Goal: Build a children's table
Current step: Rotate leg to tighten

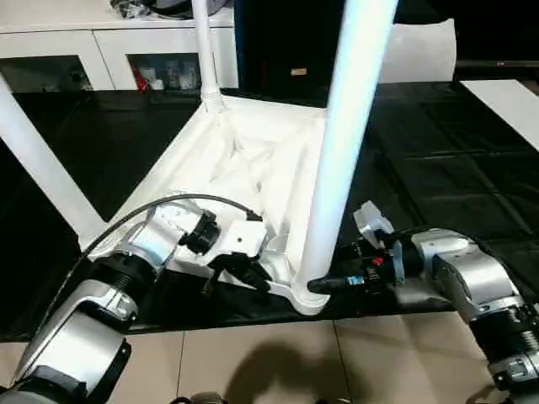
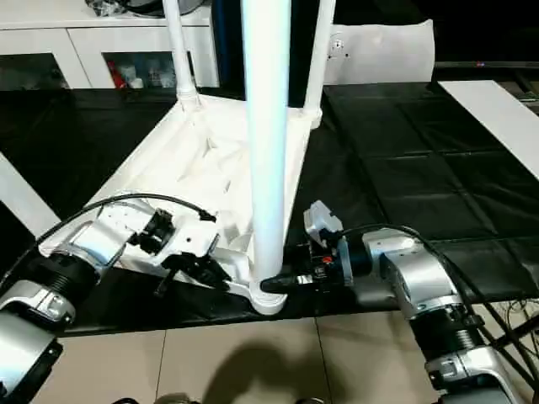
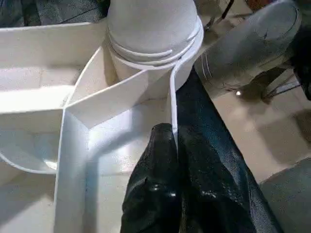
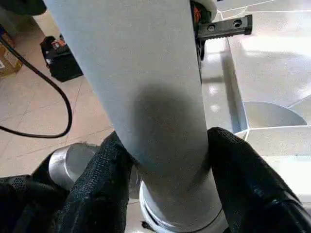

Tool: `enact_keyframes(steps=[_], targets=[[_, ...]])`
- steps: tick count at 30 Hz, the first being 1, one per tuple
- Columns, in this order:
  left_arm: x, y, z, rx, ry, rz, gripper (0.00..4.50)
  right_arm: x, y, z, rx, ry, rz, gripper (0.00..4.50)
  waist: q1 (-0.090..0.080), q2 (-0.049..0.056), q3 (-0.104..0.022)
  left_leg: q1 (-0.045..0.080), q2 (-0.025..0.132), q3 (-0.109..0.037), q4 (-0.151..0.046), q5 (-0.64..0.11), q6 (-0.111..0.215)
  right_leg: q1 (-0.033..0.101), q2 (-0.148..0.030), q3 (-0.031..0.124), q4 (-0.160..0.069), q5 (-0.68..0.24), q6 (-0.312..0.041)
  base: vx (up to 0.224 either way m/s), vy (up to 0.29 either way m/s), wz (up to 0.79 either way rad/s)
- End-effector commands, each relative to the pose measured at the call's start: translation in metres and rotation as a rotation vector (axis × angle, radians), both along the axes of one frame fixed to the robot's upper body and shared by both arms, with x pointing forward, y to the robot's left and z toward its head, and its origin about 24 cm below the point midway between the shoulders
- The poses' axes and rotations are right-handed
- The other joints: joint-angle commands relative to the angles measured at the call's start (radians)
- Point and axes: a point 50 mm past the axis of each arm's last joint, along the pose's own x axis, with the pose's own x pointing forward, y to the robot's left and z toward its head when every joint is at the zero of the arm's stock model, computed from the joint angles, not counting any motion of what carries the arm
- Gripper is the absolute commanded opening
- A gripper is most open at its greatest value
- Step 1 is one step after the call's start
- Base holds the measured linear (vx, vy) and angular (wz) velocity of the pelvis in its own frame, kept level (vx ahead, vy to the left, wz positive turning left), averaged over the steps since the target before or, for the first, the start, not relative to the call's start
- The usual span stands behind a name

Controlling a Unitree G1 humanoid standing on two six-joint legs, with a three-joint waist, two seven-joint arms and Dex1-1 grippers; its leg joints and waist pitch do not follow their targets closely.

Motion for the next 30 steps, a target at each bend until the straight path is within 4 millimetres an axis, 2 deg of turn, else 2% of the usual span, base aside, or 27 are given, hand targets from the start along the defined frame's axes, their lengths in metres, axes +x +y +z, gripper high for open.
enact_keyframes(steps=[1, 2, 3, 4, 6, 7, 8, 9, 11, 12, 14, 15, 16, 17, 18, 19, 22, 23, 24, 25, 26, 27, 28, 29, 30], targets=[[0.0, -0.008, 0.008, -0.047, 0.003, -0.011, 0.0, -0.001, 0.008, 0.003, 0.06, 0.005, -0.025, 2.06, -0.004, -0.005, -0.074, -0.01, 0.002, 0.023, -0.068, -0.072, 0.064, 0.08, -0.045, 0.05, -0.06, -0.236, -0.178, 0.0, 0.0, 0.0], [0.001, -0.008, 0.009, -0.056, 0.002, 0.006, 0.0, -0.001, 0.009, 0.002, 0.068, 0.004, -0.046, 2.06, -0.004, 0.002, -0.073, -0.009, 0.003, 0.022, -0.068, -0.077, 0.062, 0.078, -0.046, 0.05, -0.062, -0.242, -0.178, 0.0, 0.0, 0.0], [0.003, -0.008, 0.009, -0.065, 0.002, 0.05, 0.0, -0.001, 0.012, 0.001, 0.084, -0.002, -0.085, 2.06, -0.006, -0.003, -0.072, -0.011, 0.001, 0.023, -0.068, -0.08, 0.058, 0.08, -0.044, 0.05, -0.065, -0.25, -0.168, 0.0, 0.0, 0.0], [0.004, -0.008, 0.009, -0.069, 0.0, 0.079, 0.0, -0.001, 0.014, 0.001, 0.093, -0.007, -0.11, 2.06, -0.007, 0.002, -0.073, -0.01, 0.0, 0.021, -0.07, -0.086, 0.052, 0.08, -0.045, 0.048, -0.065, -0.268, -0.163, 0.0, 0.0, 0.0], [0.009, -0.007, 0.008, -0.073, -0.011, 0.181, 0.0, 0.003, 0.021, -0.004, 0.084, -0.044, -0.226, 2.06, -0.012, 0.0, -0.07, -0.008, -0.002, 0.022, -0.071, -0.099, 0.041, 0.077, -0.044, 0.047, -0.071, -0.305, -0.148, 0.0, 0.0, 0.0], [0.015, -0.009, 0.009, -0.114, -0.01, 0.301, 0.0, 0.01, 0.028, -0.01, 0.058, -0.074, -0.368, 2.05, -0.015, 0.001, -0.069, -0.008, -0.003, 0.022, -0.073, -0.112, 0.028, 0.076, -0.044, 0.045, -0.076, -0.339, -0.135, 0.0, 0.0, 0.0], [0.015, -0.009, 0.009, -0.114, -0.01, 0.301, 0.0, 0.01, 0.028, -0.01, 0.058, -0.074, -0.368, 2.05, -0.019, 0.002, -0.066, -0.008, -0.004, 0.021, -0.075, -0.123, 0.018, 0.074, -0.045, 0.045, -0.077, -0.363, -0.129, 0.0, 0.0, 0.0], [0.017, -0.01, 0.01, -0.127, -0.011, 0.341, 0.0, 0.013, 0.031, -0.012, 0.052, -0.081, -0.423, 2.05, -0.03, -0.001, -0.064, -0.009, -0.01, 0.02, -0.076, -0.148, 0.006, 0.077, -0.043, 0.039, -0.085, -0.422, -0.105, 0.0, 0.0, 0.0], [0.02, -0.012, 0.011, -0.147, -0.013, 0.413, 0.0, 0.019, 0.036, -0.014, 0.048, -0.067, -0.541, 2.03, -0.047, -0.003, -0.061, -0.016, -0.016, 0.016, -0.078, -0.162, 0.002, 0.082, -0.042, 0.032, -0.094, -0.481, -0.071, 0.0, 0.0, 0.0], [0.022, -0.014, 0.012, -0.155, -0.024, 0.462, 0.0, 0.022, 0.041, -0.016, 0.05, -0.057, -0.595, 2.01, -0.058, -0.002, -0.062, -0.01, -0.018, 0.018, -0.075, -0.17, 0.011, 0.076, -0.041, 0.032, -0.102, -0.494, -0.062, 0.0, 0.0, 0.0], [0.027, -0.018, 0.013, -0.175, -0.04, 0.538, 0.0, 0.028, 0.048, -0.017, 0.035, -0.055, -0.674, 2.0, -0.075, -0.003, -0.063, -0.015, -0.018, 0.017, -0.074, -0.164, 0.018, 0.076, -0.039, 0.033, -0.097, -0.469, -0.074, 0.0, 0.0, 0.0], [0.034, -0.024, 0.015, -0.206, -0.068, 0.653, 0.0, 0.035, 0.058, -0.019, 0.017, -0.042, -0.785, 2.0, -0.088, -0.002, -0.064, -0.019, -0.018, 0.016, -0.073, -0.158, 0.016, 0.077, -0.038, 0.032, -0.093, -0.457, -0.083, 0.0, 0.0, 0.0], [0.034, -0.024, 0.015, -0.206, -0.068, 0.653, 0.0, 0.035, 0.058, -0.019, 0.017, -0.042, -0.785, 1.99, -0.092, 0.0, -0.063, -0.016, -0.02, 0.016, -0.072, -0.158, 0.016, 0.073, -0.038, 0.031, -0.097, -0.464, -0.086, 0.0, 0.0, 0.0], [0.036, -0.027, 0.016, -0.214, -0.078, 0.691, 0.0, 0.038, 0.061, -0.019, 0.011, -0.038, -0.821, 1.99, -0.097, -0.003, -0.065, -0.016, -0.024, 0.016, -0.07, -0.152, 0.023, 0.077, -0.036, 0.029, -0.1, -0.464, -0.082, 0.0, 0.0, 0.0], [0.039, -0.03, 0.017, -0.219, -0.096, 0.736, 0.0, 0.041, 0.064, -0.02, -0.004, -0.033, -0.869, 1.99, -0.098, -0.006, -0.065, -0.014, -0.025, 0.019, -0.068, -0.148, 0.031, 0.075, -0.034, 0.031, -0.101, -0.455, -0.083, 0.0, 0.0, 0.0], [0.044, -0.035, 0.018, -0.225, -0.14, 0.804, 0.0, 0.045, 0.07, -0.021, -0.024, -0.02, -0.944, 1.99, -0.103, -0.003, -0.069, -0.018, -0.02, 0.017, -0.069, -0.106, 0.039, 0.076, -0.036, 0.037, -0.089, -0.388, -0.108, 0.0, 0.0, 0.0], [0.045, -0.038, 0.019, -0.229, -0.154, 0.834, 0.0, 0.046, 0.074, -0.022, -0.041, -0.029, -0.977, 1.99, -0.1, -0.001, -0.073, -0.016, -0.018, 0.017, -0.07, -0.068, 0.056, 0.079, -0.035, 0.041, -0.079, -0.29, -0.141, 0.0, 0.0, 0.0], [0.045, -0.043, 0.02, -0.232, -0.172, 0.839, 0.0, 0.047, 0.076, -0.021, -0.035, -0.058, -0.999, 1.99, -0.099, -0.002, -0.074, -0.016, -0.014, 0.019, -0.069, -0.037, 0.064, 0.078, -0.037, 0.046, -0.068, -0.217, -0.172, 0.0, 0.0, 0.0], [0.045, -0.043, 0.02, -0.232, -0.172, 0.839, 0.0, 0.047, 0.076, -0.021, -0.035, -0.058, -0.999, 1.99, -0.098, -0.002, -0.074, -0.015, -0.015, 0.02, -0.069, -0.036, 0.068, 0.079, -0.037, 0.046, -0.069, -0.207, -0.178, 0.0, 0.0, 0.0], [0.045, -0.044, 0.02, -0.232, -0.177, 0.837, 0.0, 0.047, 0.077, -0.02, -0.03, -0.066, -1.007, 2.33, -0.096, -0.001, -0.075, -0.015, -0.014, 0.019, -0.069, -0.032, 0.075, 0.082, -0.038, 0.047, -0.065, -0.186, -0.188, 0.0, 0.0, 0.0], [0.044, -0.045, 0.02, -0.232, -0.179, 0.823, 0.0, 0.048, 0.074, -0.019, -0.01, -0.07, -1.021, 2.33, -0.096, -0.001, -0.074, -0.015, -0.014, 0.019, -0.069, -0.033, 0.078, 0.082, -0.038, 0.047, -0.065, -0.179, -0.191, 0.0, 0.0, 0.0], [0.043, -0.045, 0.02, -0.23, -0.18, 0.806, 0.0, 0.049, 0.071, -0.017, 0.006, -0.077, -1.027, 2.67, -0.095, 0.004, -0.074, -0.014, -0.014, 0.018, -0.069, -0.039, 0.083, 0.083, -0.038, 0.047, -0.064, -0.171, -0.197, 0.0, 0.0, 0.0], [0.041, -0.045, 0.019, -0.228, -0.182, 0.785, 0.0, 0.049, 0.068, -0.015, 0.02, -0.091, -1.025, 2.67, -0.095, 0.002, -0.073, -0.014, -0.014, 0.019, -0.07, -0.044, 0.086, 0.083, -0.038, 0.047, -0.066, -0.173, -0.196, 0.0, 0.0, 0.0], [0.04, -0.042, 0.018, -0.221, -0.185, 0.753, 0.0, 0.048, 0.06, -0.012, 0.037, -0.126, -1.007, 2.77, -0.092, 0.012, -0.074, -0.011, -0.013, 0.018, -0.07, -0.056, 0.087, 0.084, -0.04, 0.047, -0.065, -0.173, -0.199, 0.0, 0.0, 0.0], [0.04, -0.042, 0.018, -0.221, -0.185, 0.753, 0.0, 0.048, 0.06, -0.012, 0.037, -0.126, -1.007, 2.77, -0.094, 0.006, -0.073, -0.012, -0.013, 0.02, -0.07, -0.064, 0.09, 0.083, -0.038, 0.048, -0.068, -0.173, -0.198, 0.0, 0.0, 0.0]])
